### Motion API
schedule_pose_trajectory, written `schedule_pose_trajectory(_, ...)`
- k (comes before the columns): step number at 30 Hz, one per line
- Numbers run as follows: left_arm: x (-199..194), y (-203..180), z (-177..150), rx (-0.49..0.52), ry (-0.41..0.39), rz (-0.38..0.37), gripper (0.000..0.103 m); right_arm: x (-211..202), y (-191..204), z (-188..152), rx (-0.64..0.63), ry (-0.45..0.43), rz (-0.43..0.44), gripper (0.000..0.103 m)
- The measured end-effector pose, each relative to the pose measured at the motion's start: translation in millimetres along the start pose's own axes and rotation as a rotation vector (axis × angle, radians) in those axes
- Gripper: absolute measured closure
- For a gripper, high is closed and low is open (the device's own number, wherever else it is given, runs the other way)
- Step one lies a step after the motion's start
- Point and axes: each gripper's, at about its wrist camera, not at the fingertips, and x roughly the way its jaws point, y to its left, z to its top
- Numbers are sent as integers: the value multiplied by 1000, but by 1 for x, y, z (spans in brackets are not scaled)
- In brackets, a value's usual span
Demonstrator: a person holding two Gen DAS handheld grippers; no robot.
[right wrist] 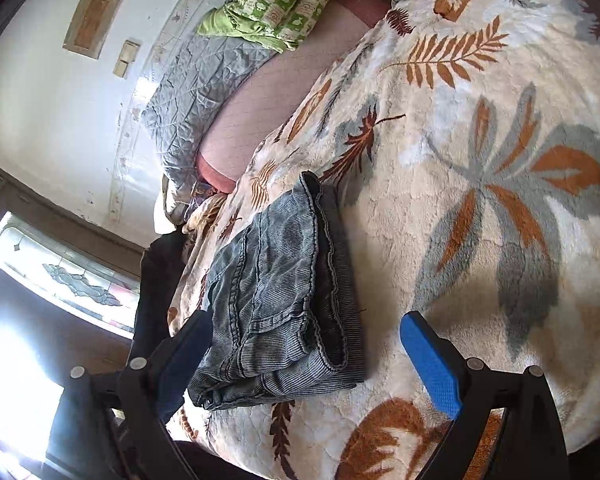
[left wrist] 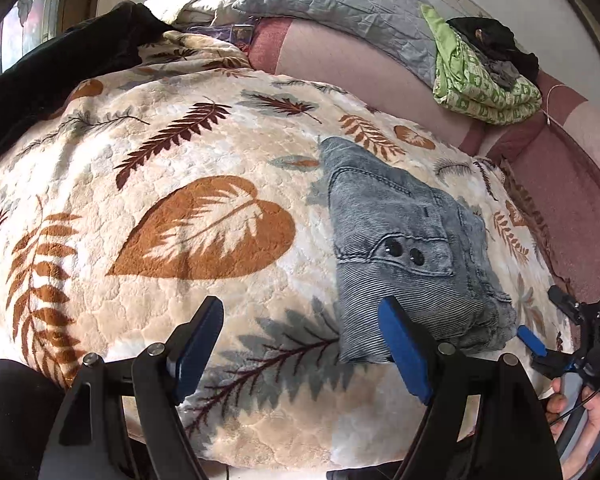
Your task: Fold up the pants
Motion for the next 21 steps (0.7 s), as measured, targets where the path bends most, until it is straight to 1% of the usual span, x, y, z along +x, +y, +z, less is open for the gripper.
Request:
schedule_pose_trajectory(1, 1, 2, -2, 3, 7, 15, 23, 1, 2, 1, -11, -5, -3, 7)
schedule_pose_trajectory(3, 1, 6, -5, -2, 5, 15, 23, 0, 7, -2, -41, -12, -14, 7)
schedule_pose_trajectory(7, 3, 8, -10, 26, -21, 32, 23, 10, 16, -8, -107, 9, -65, 7)
schedule_pose_trajectory(10, 6, 12, -16, 48, -32, 54, 23, 13, 21, -12, -148, -4, -108, 7)
schedule_pose_trajectory(13, 8, 19, -18, 33, -24, 40, 23, 12, 24, -15, -166, -25, -138, 7)
schedule_pose_trajectory(17, 2, 23, -15, 26, -57, 32, 23, 16, 27, -17, -185, -19, -152, 7)
schedule_pose_trajectory(21, 2, 26, -15, 13, -66, 11, 23, 21, 30, -18, -206, -14, -161, 7)
